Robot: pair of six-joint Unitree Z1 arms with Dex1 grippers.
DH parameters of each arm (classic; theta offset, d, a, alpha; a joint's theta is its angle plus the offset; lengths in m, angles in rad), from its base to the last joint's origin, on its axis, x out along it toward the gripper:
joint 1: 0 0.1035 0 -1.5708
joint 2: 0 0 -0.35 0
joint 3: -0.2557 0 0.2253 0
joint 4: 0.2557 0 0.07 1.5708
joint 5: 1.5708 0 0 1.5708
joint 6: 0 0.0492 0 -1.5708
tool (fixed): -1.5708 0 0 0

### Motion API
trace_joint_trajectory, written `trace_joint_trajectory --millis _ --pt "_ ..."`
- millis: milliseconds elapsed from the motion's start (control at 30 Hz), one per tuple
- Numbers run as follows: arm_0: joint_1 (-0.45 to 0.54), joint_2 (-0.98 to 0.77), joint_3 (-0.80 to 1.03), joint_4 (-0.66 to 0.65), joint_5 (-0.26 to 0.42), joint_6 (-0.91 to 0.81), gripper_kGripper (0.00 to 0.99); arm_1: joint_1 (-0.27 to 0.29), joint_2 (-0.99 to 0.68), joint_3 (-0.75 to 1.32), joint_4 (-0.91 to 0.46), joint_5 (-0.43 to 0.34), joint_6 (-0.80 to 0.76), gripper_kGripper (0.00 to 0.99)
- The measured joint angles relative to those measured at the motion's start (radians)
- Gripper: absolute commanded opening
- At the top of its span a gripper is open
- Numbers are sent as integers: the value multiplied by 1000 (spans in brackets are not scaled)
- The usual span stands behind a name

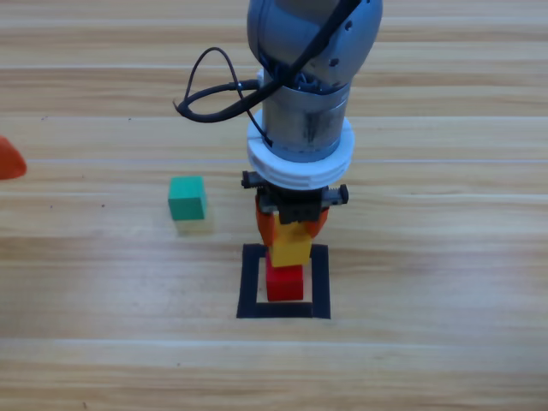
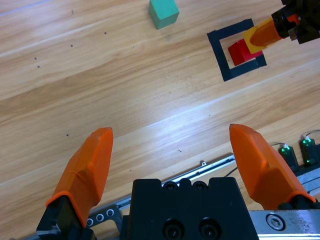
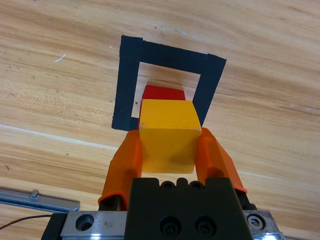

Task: Stack the blocks in the rectangular block: red at the bottom, yellow in the middle, green on top

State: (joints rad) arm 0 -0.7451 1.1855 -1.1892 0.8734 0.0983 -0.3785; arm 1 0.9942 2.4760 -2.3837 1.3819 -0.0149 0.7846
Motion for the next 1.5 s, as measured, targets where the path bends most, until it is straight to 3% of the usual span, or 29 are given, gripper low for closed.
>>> trace_joint_trajectory --millis 867,900,933,1000,1033,1400,1500 --pt "31 -40 34 -28 -10 10 990 2 43 -41 15 9 21 0" --pt "31 -40 34 -28 -12 10 990 2 43 -41 15 9 21 29" --pt "31 -40 34 -28 -14 10 990 2 43 -42 15 9 21 198" --pt "32 -41 34 -28 -15 10 990 2 44 -48 15 12 15 914" --pt "32 -41 34 -28 -16 10 990 2 45 -54 15 13 -3 990" --pt "43 -51 34 -29 -30 23 990 4 31 -131 25 -34 -218 990" --pt "47 -75 73 -91 -30 5 990 3 -27 -112 35 -59 -274 990"
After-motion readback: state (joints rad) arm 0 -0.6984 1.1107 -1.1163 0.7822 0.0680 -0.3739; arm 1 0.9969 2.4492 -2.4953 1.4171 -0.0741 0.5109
